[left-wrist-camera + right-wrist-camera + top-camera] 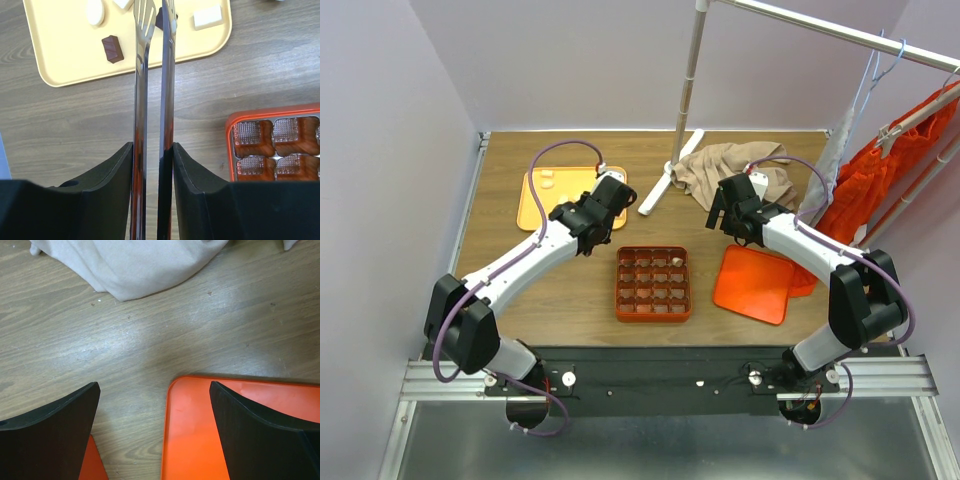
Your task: Pack the chocolate
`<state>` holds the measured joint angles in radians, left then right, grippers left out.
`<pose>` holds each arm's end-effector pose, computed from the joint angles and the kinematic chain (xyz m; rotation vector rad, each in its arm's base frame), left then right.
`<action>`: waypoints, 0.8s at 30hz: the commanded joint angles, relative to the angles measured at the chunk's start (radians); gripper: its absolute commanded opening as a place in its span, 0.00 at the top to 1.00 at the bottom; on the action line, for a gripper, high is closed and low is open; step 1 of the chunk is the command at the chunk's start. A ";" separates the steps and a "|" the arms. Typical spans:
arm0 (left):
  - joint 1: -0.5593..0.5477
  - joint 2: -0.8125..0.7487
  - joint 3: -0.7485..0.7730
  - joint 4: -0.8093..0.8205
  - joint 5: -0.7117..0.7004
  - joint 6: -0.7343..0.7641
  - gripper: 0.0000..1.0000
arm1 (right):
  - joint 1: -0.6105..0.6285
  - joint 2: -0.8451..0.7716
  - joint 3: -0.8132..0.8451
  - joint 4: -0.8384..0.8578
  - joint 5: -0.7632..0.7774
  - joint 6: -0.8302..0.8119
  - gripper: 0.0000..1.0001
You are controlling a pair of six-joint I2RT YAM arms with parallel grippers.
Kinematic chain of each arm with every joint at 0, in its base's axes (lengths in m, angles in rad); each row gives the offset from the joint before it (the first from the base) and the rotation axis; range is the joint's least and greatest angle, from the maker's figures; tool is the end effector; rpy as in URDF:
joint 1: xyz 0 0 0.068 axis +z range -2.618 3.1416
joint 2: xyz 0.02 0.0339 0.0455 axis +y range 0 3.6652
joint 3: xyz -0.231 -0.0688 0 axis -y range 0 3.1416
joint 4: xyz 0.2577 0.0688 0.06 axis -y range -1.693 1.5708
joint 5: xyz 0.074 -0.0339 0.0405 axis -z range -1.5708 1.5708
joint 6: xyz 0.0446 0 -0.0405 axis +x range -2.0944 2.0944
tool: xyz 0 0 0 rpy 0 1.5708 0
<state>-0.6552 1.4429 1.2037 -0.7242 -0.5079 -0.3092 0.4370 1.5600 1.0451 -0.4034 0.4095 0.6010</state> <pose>0.2666 -0.1775 0.2471 0.2183 2.3702 0.2008 0.3166 0.1283 0.1785 0.3619 2.3601 -0.0298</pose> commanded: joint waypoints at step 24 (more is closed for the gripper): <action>0.012 0.085 -0.079 0.083 -0.023 0.058 0.52 | -0.004 0.017 0.004 0.012 0.006 -0.004 0.00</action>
<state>-0.6479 1.5185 1.1358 -0.6735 -0.5117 -0.2577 0.4370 1.5600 1.0451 -0.4030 0.4095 0.6014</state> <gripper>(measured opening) 0.482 0.998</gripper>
